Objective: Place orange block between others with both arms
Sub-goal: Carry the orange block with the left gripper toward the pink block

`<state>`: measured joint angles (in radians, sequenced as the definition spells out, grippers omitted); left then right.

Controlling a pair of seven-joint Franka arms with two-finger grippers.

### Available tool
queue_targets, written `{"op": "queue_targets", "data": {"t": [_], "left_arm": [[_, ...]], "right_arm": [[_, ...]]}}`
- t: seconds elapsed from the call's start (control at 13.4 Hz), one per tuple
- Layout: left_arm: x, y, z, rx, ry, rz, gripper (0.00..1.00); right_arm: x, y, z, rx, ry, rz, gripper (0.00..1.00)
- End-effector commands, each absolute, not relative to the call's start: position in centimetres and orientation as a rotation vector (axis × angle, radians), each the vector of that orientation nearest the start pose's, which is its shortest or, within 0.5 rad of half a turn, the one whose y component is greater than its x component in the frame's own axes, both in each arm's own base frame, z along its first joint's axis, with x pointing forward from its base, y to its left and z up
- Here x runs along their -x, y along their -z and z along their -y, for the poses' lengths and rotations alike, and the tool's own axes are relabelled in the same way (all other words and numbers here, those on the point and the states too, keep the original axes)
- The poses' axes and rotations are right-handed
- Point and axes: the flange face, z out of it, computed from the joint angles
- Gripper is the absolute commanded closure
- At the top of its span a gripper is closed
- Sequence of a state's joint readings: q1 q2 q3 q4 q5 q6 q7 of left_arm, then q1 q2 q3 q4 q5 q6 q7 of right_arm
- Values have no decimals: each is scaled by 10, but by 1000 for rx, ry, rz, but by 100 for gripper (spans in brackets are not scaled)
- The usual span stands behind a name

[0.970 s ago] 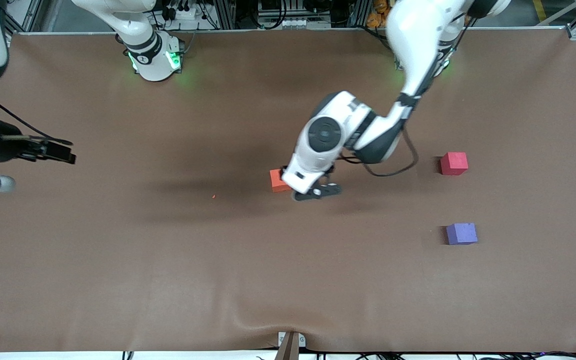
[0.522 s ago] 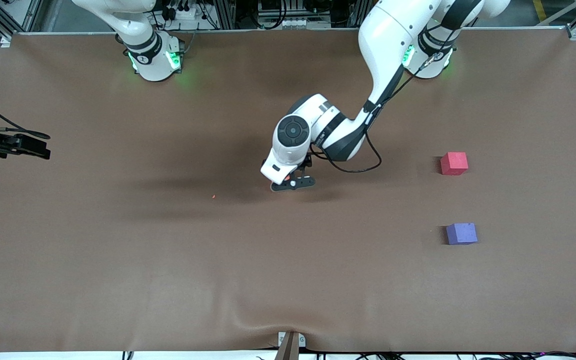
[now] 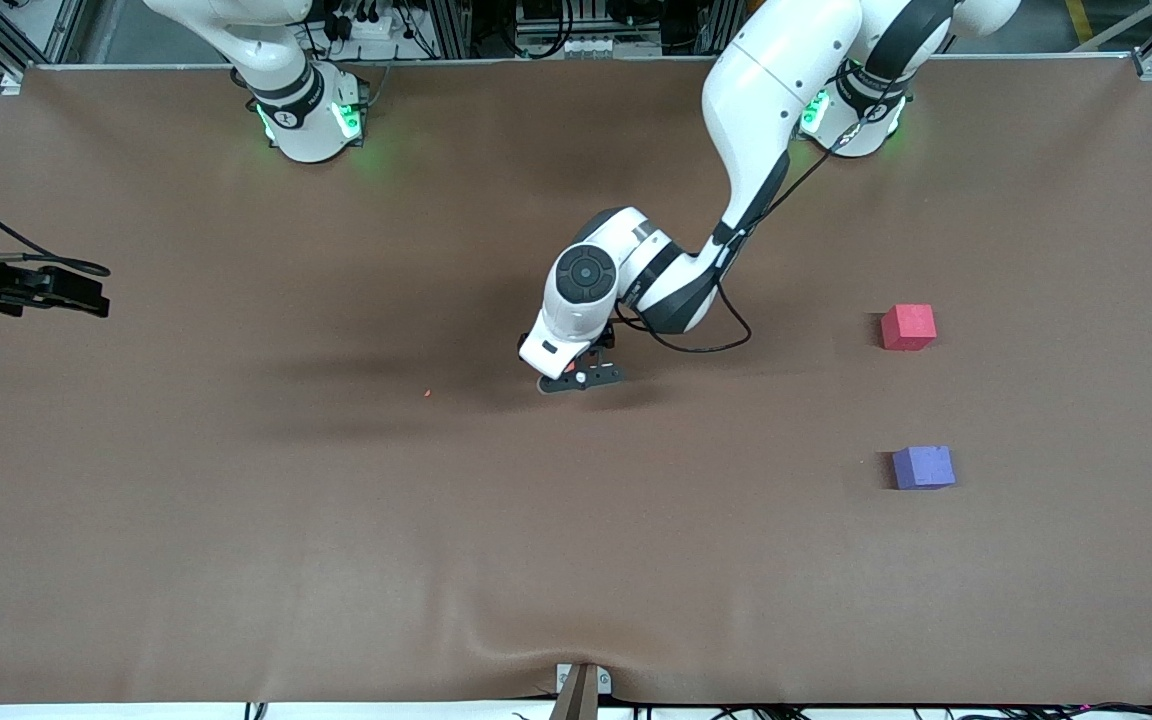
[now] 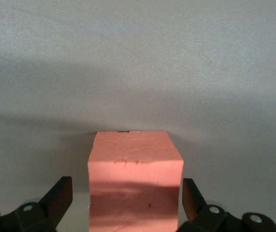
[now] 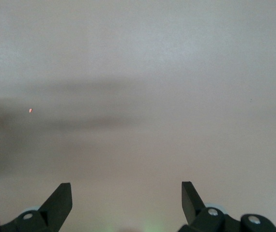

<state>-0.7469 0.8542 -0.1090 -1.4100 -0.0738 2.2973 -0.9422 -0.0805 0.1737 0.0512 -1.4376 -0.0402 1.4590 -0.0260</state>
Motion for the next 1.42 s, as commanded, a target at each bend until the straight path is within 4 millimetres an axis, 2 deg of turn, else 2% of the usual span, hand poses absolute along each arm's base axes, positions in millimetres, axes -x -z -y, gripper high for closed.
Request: {"op": "queue_targets", "data": {"t": [0.0,0.15,0.22,0.37,0.45,0.6,0.82,0.97,1.19,1.34], "left_arm": [[-496,-190,549,3220,-56,311,11],[-496,-193,549,3210,-61,409,93],[-496,-197,550,3209,-59,430,100],[-501,-211,541,3185,-76,442,100],[-506,-224,534,3165,-94,444,100],[-530,-259,503,3130,-112,505,100],[-573,-283,433,3061,-126,550,100],[-590,-288,387,3021,-135,544,100],[-598,-291,310,3000,-197,475,100],[-596,-291,254,2998,-254,409,100]], "right_arm": [[-592,-584,21,3174,-243,10,0],[-592,-584,21,3174,-243,12,0],[-592,-584,21,3174,-243,10,0],[-592,-583,21,3174,-245,10,0],[-592,-583,21,3172,-245,10,0],[-592,-583,15,3176,-245,27,0],[-592,-583,13,3176,-245,32,0],[-592,-583,13,3176,-245,32,0],[-593,-582,6,3180,-245,51,0],[-593,-582,7,3180,-245,51,0]]}}
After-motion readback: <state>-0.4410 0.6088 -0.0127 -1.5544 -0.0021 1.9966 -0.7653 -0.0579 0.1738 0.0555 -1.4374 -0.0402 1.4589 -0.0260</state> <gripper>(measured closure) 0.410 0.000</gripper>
